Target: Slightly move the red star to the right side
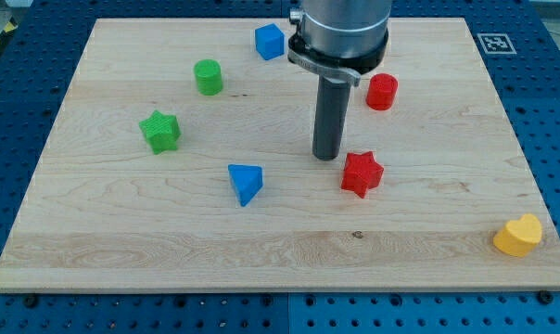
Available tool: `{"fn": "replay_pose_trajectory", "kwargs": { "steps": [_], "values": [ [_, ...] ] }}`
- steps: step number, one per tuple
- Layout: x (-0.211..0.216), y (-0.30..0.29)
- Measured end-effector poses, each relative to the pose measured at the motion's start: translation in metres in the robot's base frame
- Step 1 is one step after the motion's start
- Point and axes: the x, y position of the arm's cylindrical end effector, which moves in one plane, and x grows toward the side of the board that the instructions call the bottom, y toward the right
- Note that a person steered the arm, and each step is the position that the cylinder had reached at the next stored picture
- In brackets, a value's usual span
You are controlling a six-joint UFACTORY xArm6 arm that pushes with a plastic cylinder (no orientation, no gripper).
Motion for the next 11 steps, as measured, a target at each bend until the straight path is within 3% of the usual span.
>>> {"fn": "replay_pose_trajectory", "kwargs": {
  "steps": [6, 11],
  "values": [
    [0.043, 0.009],
    [0.024, 0.011]
  ]
}}
